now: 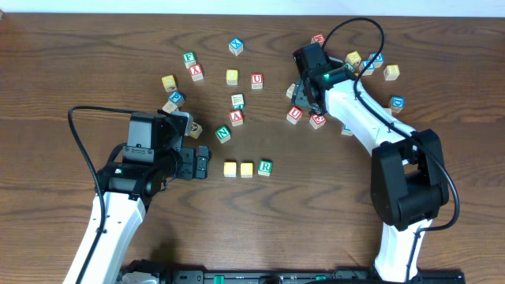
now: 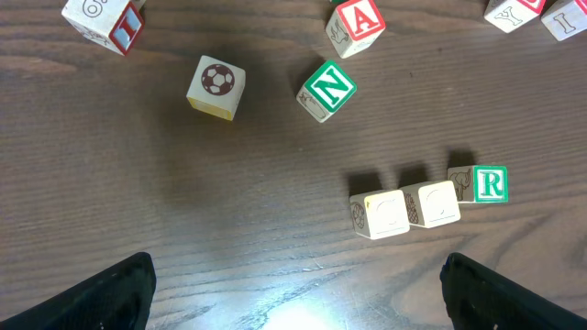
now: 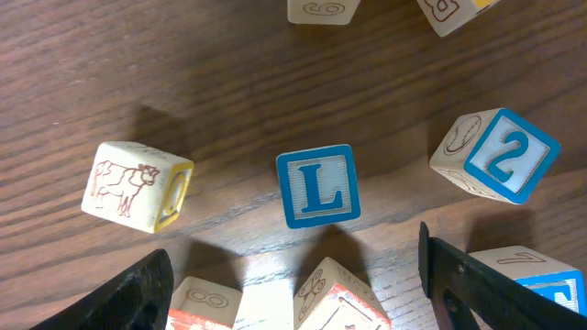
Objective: Spell out CORL
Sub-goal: 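Lower the right gripper around the blue L block and close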
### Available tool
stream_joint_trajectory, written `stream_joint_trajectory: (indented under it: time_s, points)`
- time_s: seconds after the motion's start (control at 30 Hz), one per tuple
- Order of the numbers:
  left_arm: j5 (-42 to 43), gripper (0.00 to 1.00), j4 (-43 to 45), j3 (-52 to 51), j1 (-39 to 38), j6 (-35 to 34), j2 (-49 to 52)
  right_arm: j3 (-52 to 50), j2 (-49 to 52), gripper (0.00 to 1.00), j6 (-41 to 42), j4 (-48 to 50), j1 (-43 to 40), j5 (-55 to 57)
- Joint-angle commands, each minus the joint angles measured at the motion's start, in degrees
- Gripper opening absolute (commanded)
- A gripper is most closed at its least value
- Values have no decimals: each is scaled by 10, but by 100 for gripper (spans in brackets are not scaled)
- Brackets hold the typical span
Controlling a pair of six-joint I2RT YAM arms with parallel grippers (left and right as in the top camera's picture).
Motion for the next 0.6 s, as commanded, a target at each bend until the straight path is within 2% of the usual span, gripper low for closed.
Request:
stream_joint_trajectory:
  time_s: [0.0,0.2,0.4,0.57]
  points:
    - [3,98,-1,0,3,0,1,11,18,81,9,0,-10,18]
    - [3,98,-1,0,3,0,1,11,32,80,9,0,-19,17]
    - [3,98,-1,0,3,0,1,11,34,68,9,6,-20,17]
    - [3,98,-1,0,3,0,1,11,36,65,9,18,-20,17]
